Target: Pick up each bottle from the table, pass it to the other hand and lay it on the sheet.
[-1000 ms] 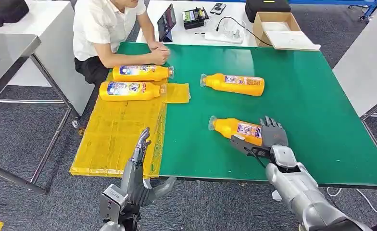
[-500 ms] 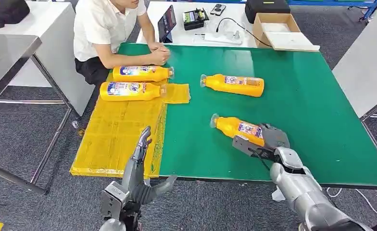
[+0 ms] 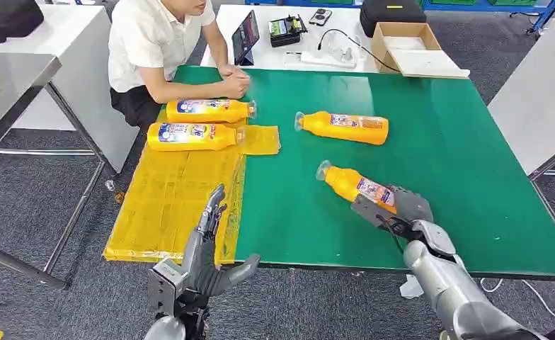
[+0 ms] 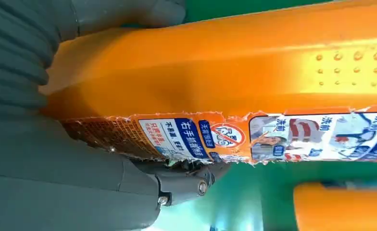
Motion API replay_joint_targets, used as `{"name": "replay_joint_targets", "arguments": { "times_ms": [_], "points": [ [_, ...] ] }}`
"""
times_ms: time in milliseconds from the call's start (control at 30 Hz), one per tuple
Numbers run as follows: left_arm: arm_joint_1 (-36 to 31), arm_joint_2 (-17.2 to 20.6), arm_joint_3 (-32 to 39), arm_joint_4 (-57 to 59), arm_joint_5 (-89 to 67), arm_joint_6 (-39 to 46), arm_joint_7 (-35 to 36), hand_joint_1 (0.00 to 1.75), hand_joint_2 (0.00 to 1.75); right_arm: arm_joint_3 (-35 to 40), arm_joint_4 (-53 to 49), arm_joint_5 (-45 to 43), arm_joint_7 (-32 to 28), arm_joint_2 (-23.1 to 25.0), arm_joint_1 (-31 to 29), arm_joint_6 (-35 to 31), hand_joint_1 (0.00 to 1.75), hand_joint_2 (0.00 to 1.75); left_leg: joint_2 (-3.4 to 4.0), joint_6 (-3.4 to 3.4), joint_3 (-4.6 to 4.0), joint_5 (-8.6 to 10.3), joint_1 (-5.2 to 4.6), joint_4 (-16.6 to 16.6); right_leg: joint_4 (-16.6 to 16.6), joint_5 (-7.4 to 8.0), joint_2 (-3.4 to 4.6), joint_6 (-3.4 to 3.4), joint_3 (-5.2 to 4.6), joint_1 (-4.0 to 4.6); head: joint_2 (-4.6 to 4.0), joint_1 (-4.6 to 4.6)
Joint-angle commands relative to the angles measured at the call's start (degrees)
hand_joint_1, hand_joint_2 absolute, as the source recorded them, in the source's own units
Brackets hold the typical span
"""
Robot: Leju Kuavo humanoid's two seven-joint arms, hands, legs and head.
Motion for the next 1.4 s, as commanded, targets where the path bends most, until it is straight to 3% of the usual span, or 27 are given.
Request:
{"name": "replay_joint_targets", "arguments": {
  "times_ms": [33,433,500,567,633,933,967,1033,1167,1367,1400],
  "points": [
    [-0.7,0.8,1.7,2.8,1.1,-0.5,0.4,0.0,1.75,-6.6,1.1,-3.0,-2.9,2.6,6.8,2.6,1.75,1.75,0.33,0.02,0.18,-0.07,0.04,-0.1,-0.1,0.06,0.14,-0.12,0.16,0.07,0.0,-0.04],
    [-0.7,0.8,1.7,2.8,1.1,-0.5,0.4,0.0,1.75,-6.6,1.1,-3.0,-2.9,2.6,6.8,2.6,1.75,1.75,0.56,0.07,0.49,-0.24,0.16,-0.1,-0.2,0.03,0.38,-0.19,0.26,0.21,0.0,-0.02],
    [0.1,-0.6,3.5,3.3,7.3,-0.5,1.9,0.0,1.75,-9.4,-3.5,-10.1,-11.6,3.8,9.2,5.0,1.75,1.75,0.52,0.08,0.46,-0.19,0.17,-0.2,-0.2,0.05,0.3,-0.21,0.25,0.23,0.0,-0.02],
    [0.5,-0.8,4.2,3.8,13.3,0.4,4.0,0.0,1.75,-10.2,-10.8,-17.5,-16.5,6.1,12.4,9.1,1.75,1.75,0.45,0.15,0.3,-0.08,0.18,-0.3,-0.4,0.14,0.14,-0.3,0.15,0.26,0.0,-0.02],
    [0.5,-0.3,3.9,4.7,16.5,1.0,4.1,0.0,1.75,-7.0,-18.5,-20.0,-12.7,7.1,15.4,9.9,1.75,1.75,0.76,0.04,0.53,-0.3,0.22,-0.1,-0.2,0.05,0.57,-0.21,0.31,0.26,0.0,0.0],
    [0.2,0.1,3.3,4.5,17.0,1.6,4.0,0.0,1.75,-5.1,-17.9,-22.2,-12.5,5.8,15.0,9.8,1.75,1.75,0.66,-0.09,0.17,-0.24,0.27,-0.1,-0.1,0.01,0.48,-0.21,0.02,0.31,0.0,-0.04],
    [0.4,-0.3,3.8,4.5,18.1,1.9,4.3,0.0,1.75,-5.0,-18.6,-23.7,-14.8,5.9,15.2,10.5,1.75,1.75,0.63,-0.02,0.12,-0.2,0.26,-0.2,-0.2,0.03,0.4,-0.24,-0.01,0.32,0.0,-0.04],
    [0.5,-0.3,3.8,5.6,20.8,2.6,3.6,0.0,1.75,-2.8,-26.2,-28.9,-18.4,7.6,17.6,13.0,1.75,1.75,0.7,-0.08,0.1,-0.25,0.26,-0.1,-0.1,0.0,0.52,-0.21,-0.04,0.29,0.0,-0.04],
    [1.5,1.2,2.2,6.0,23.7,1.5,1.8,0.0,1.75,2.6,-41.1,-38.7,-16.8,9.1,21.5,16.8,1.75,1.75,0.78,-0.11,-0.07,-0.28,0.23,-0.1,0.0,-0.04,0.66,-0.23,-0.21,0.27,0.0,-0.02],
    [1.4,3.1,-0.4,6.6,33.0,-6.5,3.6,0.0,1.75,9.8,-38.5,-43.3,-17.4,9.8,17.0,19.9,1.75,1.75,0.79,-0.1,-0.62,-0.19,0.23,-0.1,0.0,-0.02,0.67,-0.2,-0.81,0.26,0.0,-0.09],
    [0.8,2.1,0.6,4.9,27.8,-1.8,-2.4,0.0,1.75,14.0,-38.4,-42.1,-20.1,10.3,16.4,23.7,1.75,1.75,0.71,-0.14,-0.74,-0.15,0.27,-0.1,0.0,-0.01,0.62,-0.16,-0.86,0.28,0.0,-0.07]
  ]
}}
